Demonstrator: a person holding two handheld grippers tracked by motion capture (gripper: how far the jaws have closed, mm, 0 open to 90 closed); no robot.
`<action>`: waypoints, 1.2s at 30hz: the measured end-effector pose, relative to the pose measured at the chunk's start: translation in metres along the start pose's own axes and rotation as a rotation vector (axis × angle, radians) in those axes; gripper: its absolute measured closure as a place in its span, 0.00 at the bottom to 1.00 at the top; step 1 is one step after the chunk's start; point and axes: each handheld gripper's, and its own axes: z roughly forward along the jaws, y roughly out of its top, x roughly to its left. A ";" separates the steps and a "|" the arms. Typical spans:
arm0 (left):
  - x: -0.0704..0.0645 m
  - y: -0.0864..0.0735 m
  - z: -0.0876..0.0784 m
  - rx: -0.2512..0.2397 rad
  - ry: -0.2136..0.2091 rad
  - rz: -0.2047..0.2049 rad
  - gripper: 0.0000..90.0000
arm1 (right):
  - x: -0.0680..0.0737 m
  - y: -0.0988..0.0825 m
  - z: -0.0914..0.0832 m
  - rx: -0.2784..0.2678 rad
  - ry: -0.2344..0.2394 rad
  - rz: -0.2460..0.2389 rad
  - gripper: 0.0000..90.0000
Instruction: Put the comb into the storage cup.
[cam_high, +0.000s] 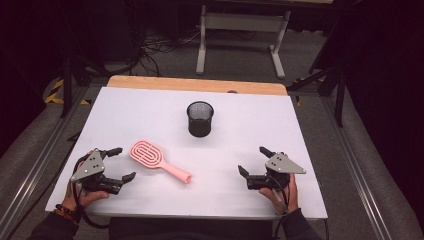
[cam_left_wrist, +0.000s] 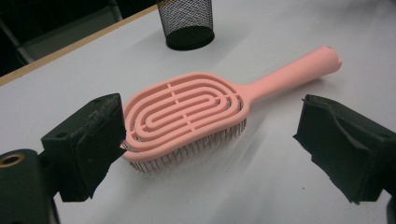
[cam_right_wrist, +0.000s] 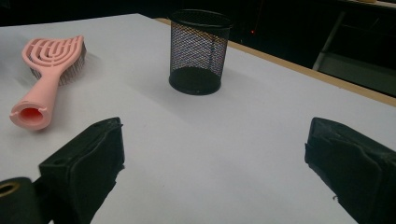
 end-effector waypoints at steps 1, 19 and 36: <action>0.001 0.000 0.000 0.001 0.002 -0.001 0.10 | 0.000 0.000 0.000 0.001 0.001 -0.001 0.06; 0.002 -0.001 0.002 0.021 -0.017 0.000 0.17 | 0.003 -0.001 0.003 0.014 0.010 -0.010 0.06; -0.023 0.029 0.045 0.126 -0.137 0.058 0.92 | 0.003 -0.002 0.006 0.036 0.013 -0.018 0.06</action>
